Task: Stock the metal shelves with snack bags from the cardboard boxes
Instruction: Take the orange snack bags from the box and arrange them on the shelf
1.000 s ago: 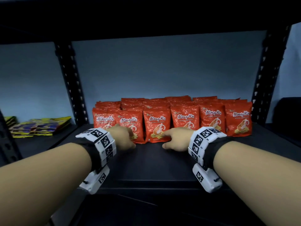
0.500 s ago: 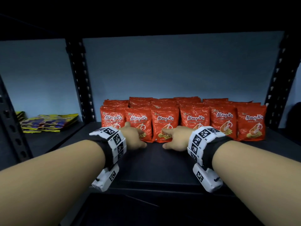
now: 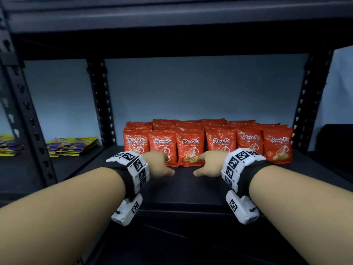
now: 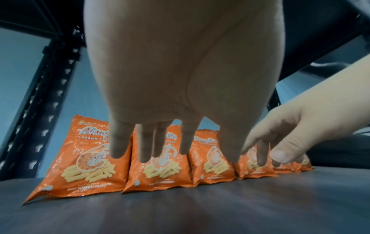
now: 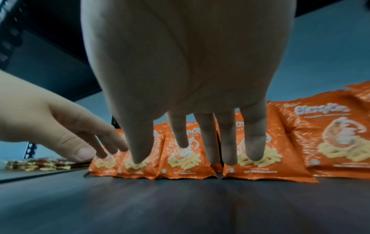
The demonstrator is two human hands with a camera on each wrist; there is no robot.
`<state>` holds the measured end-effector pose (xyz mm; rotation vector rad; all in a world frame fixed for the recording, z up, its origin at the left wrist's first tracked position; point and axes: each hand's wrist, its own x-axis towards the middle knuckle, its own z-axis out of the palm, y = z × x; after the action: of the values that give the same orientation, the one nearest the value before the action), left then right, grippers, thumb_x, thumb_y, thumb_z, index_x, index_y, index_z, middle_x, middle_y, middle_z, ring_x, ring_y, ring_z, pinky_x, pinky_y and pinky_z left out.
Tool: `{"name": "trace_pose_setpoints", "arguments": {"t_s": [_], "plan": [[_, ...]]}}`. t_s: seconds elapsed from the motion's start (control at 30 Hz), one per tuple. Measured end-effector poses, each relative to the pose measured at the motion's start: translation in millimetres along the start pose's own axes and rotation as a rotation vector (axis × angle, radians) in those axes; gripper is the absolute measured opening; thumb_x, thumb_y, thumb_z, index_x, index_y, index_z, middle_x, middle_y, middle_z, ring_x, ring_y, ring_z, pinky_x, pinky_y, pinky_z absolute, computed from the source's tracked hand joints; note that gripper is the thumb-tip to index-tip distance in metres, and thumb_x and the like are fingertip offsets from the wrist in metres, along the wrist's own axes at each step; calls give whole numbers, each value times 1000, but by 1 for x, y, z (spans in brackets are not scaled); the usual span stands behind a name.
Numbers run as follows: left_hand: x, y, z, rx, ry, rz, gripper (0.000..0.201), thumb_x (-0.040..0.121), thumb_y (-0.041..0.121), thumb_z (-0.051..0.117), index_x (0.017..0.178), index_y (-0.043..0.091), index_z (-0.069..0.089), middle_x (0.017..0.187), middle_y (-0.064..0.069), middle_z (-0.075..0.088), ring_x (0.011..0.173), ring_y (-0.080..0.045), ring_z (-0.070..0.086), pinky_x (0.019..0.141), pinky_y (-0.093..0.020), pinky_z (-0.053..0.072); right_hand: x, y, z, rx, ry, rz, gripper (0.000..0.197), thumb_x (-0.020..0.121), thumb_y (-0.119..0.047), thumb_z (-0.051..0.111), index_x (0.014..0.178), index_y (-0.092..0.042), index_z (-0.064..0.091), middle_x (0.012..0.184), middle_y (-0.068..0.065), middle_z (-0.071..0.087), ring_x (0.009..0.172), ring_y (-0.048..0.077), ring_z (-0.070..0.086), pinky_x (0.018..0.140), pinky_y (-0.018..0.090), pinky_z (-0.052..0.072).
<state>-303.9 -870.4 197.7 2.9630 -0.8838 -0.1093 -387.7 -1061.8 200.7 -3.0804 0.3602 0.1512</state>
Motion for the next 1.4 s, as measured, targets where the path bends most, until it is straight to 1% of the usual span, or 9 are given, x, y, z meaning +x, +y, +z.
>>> {"name": "trace_pose_setpoints", "arguments": {"t_s": [0.1,0.27,0.4,0.67,0.9,1.07,1.17,1.3,1.4], "plan": [[-26,5,-4,-43,49,50,50,93,54,65,132,21,63,129,-2,67,115,-21,62,95,-31,49,-31,-3,-1,33,21,-11,65,93,-59,63,142,-17,56,140,3,61,124,25,59,105,40,49],[-68,9,-2,-145,117,83,31,88,54,71,101,25,72,100,6,70,95,-14,64,86,-31,52,-78,-10,1,114,75,-26,59,91,-59,67,135,-20,61,133,0,63,121,22,58,102,38,50],[-95,9,5,-224,120,131,32,85,55,74,97,26,70,97,7,70,91,-13,65,85,-34,56,-111,-17,10,198,86,-47,59,90,-57,70,135,-20,61,134,-1,61,121,22,58,103,38,49],[-147,20,34,-318,95,198,24,85,48,77,91,26,72,88,9,71,82,-7,65,72,-28,51,-173,-26,48,300,109,-28,31,88,-40,75,113,-21,70,109,-6,61,98,16,58,86,31,49],[-175,36,79,-309,-30,190,14,88,36,76,88,23,72,85,8,69,79,-11,65,62,-26,46,-198,-29,92,357,-6,-12,19,86,-25,76,85,-6,73,93,8,76,82,26,68,72,38,56],[-183,52,110,-266,-157,170,15,87,33,77,88,20,70,82,5,69,74,-14,62,63,-29,46,-196,-21,128,356,-102,-11,22,82,-26,78,80,-6,71,75,7,67,68,21,57,62,31,45],[-180,62,142,-271,-271,167,15,85,32,76,90,19,70,78,6,71,70,-15,63,64,-31,51,-192,-11,160,412,-131,-13,19,82,-27,77,73,-13,68,77,0,69,72,20,62,62,30,47],[-167,71,201,-298,-491,187,11,86,23,70,96,18,72,89,-1,78,75,-18,71,78,-37,60,-185,-6,214,453,-236,-64,17,83,-32,78,87,-17,72,92,-5,70,88,18,65,72,31,52],[-150,75,240,-304,-563,172,21,88,30,75,103,17,72,95,-3,78,73,-10,64,79,-32,56,-178,1,256,481,-355,-56,20,88,-33,77,102,-18,72,96,-5,67,81,12,60,64,23,45]]}}
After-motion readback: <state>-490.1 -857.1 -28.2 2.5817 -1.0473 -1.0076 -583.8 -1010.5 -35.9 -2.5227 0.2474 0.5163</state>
